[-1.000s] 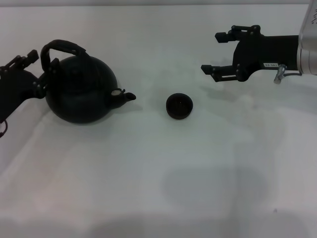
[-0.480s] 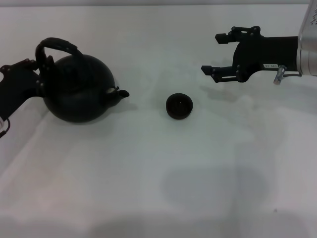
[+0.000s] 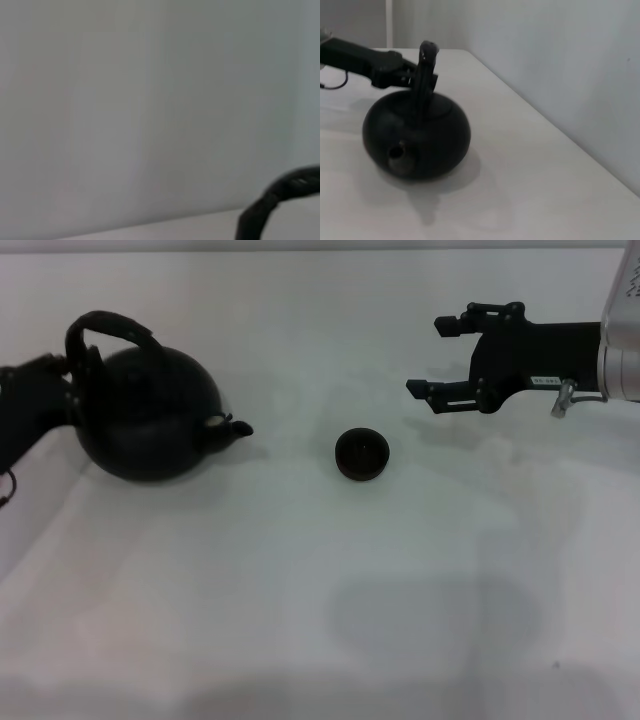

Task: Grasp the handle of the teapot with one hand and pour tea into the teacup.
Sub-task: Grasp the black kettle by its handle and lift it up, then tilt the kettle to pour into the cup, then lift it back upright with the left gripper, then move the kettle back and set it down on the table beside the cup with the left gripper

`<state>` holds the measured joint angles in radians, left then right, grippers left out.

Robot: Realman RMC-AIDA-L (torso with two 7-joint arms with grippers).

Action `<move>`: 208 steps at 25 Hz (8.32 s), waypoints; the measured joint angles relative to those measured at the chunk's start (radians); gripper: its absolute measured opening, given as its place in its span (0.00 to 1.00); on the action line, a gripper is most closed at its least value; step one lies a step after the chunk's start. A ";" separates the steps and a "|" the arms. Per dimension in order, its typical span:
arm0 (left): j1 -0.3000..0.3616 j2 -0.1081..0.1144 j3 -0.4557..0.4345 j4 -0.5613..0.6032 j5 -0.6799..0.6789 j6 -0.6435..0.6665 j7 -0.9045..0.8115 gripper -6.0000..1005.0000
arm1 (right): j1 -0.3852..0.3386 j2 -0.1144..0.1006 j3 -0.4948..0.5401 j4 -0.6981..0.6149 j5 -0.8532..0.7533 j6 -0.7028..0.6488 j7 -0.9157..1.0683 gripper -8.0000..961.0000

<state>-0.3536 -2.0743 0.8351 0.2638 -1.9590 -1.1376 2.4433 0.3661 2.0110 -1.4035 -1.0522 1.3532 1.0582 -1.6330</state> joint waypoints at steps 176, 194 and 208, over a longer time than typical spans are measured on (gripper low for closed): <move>0.077 0.007 -0.069 0.401 0.356 -0.137 -0.312 0.10 | -0.009 -0.011 0.290 0.304 0.426 0.166 -0.266 0.88; 0.083 0.000 -0.162 0.211 0.274 -0.152 -0.044 0.10 | -0.013 -0.010 0.290 0.342 0.426 0.169 -0.270 0.88; 0.082 -0.002 -0.163 0.123 0.225 -0.133 0.066 0.10 | -0.012 -0.009 0.290 0.353 0.426 0.170 -0.275 0.88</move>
<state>-0.2720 -2.0761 0.6718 0.3869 -1.7343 -1.2707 2.5090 0.3542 2.0018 -1.1137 -0.6994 1.7794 1.2284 -1.9078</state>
